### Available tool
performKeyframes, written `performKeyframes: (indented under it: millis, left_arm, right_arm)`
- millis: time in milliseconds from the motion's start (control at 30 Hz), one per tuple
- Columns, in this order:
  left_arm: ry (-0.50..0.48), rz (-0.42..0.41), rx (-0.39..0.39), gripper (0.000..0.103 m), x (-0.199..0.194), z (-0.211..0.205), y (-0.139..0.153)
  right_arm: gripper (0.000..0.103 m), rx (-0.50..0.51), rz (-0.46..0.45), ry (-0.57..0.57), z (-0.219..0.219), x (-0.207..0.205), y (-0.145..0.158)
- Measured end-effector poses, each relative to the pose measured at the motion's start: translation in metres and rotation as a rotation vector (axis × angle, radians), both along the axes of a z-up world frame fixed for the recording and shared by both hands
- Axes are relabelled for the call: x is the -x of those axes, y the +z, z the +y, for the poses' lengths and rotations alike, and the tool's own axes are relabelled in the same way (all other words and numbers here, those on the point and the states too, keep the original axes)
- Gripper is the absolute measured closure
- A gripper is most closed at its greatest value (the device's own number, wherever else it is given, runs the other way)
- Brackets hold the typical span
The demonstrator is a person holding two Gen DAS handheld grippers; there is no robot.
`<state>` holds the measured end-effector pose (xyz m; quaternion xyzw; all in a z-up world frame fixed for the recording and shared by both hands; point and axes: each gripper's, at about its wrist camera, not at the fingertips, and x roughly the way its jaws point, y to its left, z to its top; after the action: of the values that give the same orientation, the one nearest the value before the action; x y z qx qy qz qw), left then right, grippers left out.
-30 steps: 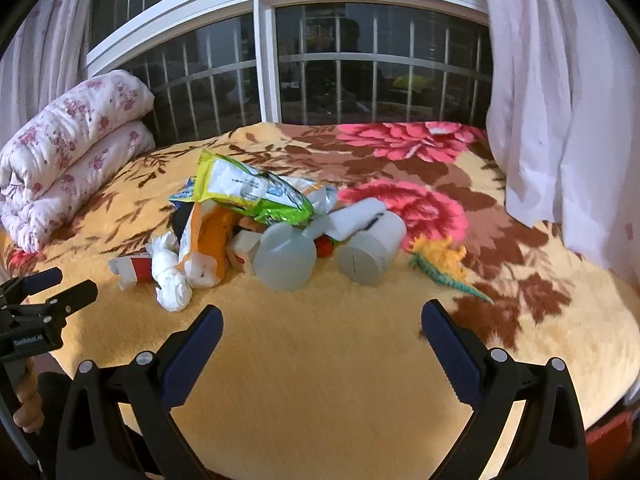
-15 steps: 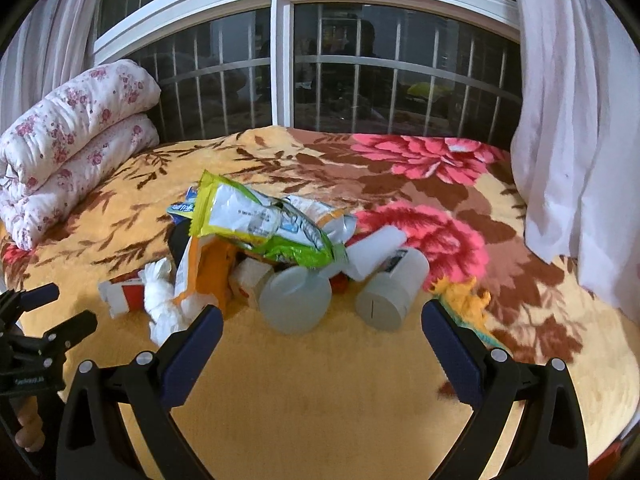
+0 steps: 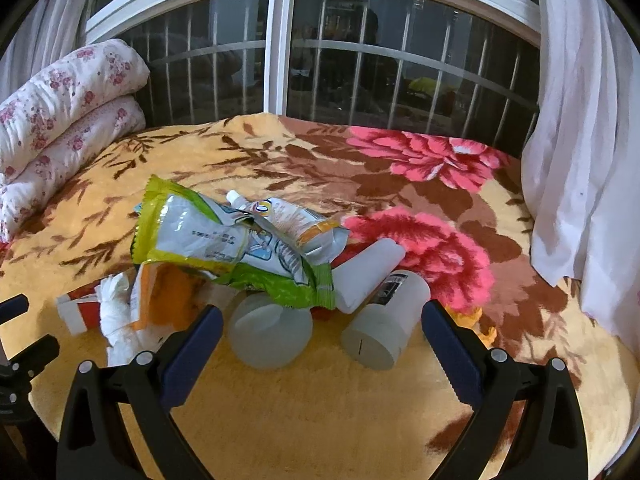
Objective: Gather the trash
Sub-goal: 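Grasp the green-yellow snack wrapper with the right gripper, then grasp the red-white wrapper with the left gripper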
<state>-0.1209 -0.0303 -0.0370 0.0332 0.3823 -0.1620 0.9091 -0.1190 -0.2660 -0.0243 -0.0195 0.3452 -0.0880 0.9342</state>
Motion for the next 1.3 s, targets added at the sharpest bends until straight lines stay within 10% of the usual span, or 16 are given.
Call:
performKeyframes:
  millis: [433, 500, 567, 1000, 1300]
  left_arm:
    - [0.007, -0.006, -0.008, 0.007, -0.006, 0.001, -0.002]
    - [0.007, -0.010, -0.007, 0.007, -0.004, 0.003, -0.002]
    - [0.005, -0.021, -0.011, 0.007, -0.001, 0.006, 0.000]
    - [-0.129, -0.007, 0.020, 0.007, -0.007, -0.009, -0.007]
    - [-0.182, -0.042, -0.192, 0.007, -0.040, -0.027, -0.026]
  right_arm:
    - [0.006, 0.142, 0.063, 0.196, 0.032, -0.082, -0.009]
    - [0.046, 0.138, 0.064, 0.217, 0.032, -0.092, -0.011]
    - [0.048, 0.085, 0.103, 0.224, 0.027, -0.096, -0.011]
    - [0.054, -0.161, -0.170, 0.121, -0.009, 0.040, 0.050]
    - [0.053, -0.268, -0.185, 0.066, -0.021, 0.107, 0.024]
